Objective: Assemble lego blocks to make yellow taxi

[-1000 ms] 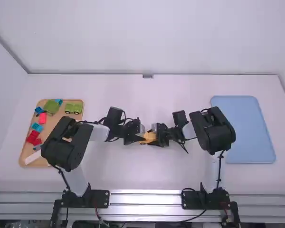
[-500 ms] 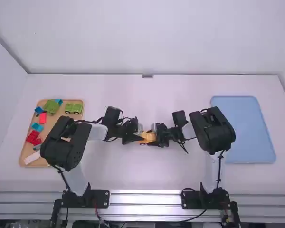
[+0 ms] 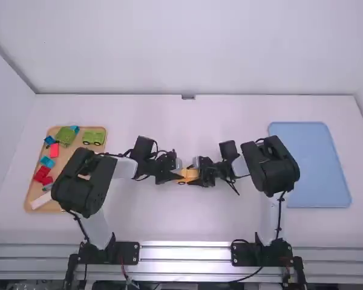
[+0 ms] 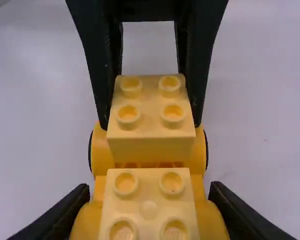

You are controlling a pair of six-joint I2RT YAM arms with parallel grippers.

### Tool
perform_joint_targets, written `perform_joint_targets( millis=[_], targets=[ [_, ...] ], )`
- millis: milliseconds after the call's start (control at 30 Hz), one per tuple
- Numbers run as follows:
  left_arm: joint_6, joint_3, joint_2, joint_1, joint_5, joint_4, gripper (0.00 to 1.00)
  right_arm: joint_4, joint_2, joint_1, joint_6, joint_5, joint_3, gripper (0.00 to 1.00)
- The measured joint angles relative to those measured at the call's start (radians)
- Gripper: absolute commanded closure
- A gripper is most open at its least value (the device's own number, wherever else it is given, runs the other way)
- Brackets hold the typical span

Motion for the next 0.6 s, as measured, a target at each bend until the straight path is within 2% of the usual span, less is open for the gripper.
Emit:
perform_joint_targets(
  millis=[533,567,600],
  targets=[
    [-0.001,0.000,0.001,-0.028,-0.020,0.000,0.98,0.000,0.000,-0.003,-0.001,-0.001,0.000,0.54],
    [0.000,0.000,0.001,-0.028,-0.022,0.000,0.96,0.000,0.000,-0.003,-0.001,0.000,0.000,0.54],
    [0.000,0.000,0.001,-0.028,-0.023,0.000,0.84,0.000,0.000,-0.003,-0.002,0.000,0.000,0.54]
  ],
)
